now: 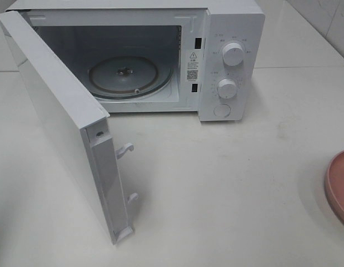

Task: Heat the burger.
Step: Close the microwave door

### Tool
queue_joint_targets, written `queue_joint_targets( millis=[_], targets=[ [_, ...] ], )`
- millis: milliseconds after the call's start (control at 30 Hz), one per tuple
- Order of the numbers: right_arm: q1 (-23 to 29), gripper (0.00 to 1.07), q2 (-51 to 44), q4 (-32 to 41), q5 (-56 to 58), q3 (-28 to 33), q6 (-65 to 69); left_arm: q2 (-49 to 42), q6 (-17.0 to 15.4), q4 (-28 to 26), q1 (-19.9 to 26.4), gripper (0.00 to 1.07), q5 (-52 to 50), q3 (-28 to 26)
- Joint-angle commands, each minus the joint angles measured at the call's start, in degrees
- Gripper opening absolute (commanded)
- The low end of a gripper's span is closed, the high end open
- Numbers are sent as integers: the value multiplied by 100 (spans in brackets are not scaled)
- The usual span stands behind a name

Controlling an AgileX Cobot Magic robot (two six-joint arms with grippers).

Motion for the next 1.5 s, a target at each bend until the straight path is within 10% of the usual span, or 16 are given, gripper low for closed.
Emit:
queue_joint_targets(
  millis=[33, 533, 933, 1500],
  targets=[
    [-34, 75, -149, 23, -6, 11, -23, 481, 172, -63, 0, 0, -1100, 321],
    [-34, 75, -149, 23, -6, 11, -23, 1845, 344, -23, 0, 0, -4945, 1478],
    [-34, 75, -149, 23, -6, 11, -23, 3329, -1667, 2349, 0, 0, -6881, 1707],
    [-34, 75, -149, 23, -6, 11, -23, 5076, -1748, 2607, -647, 0, -8491, 1621]
  ],
)
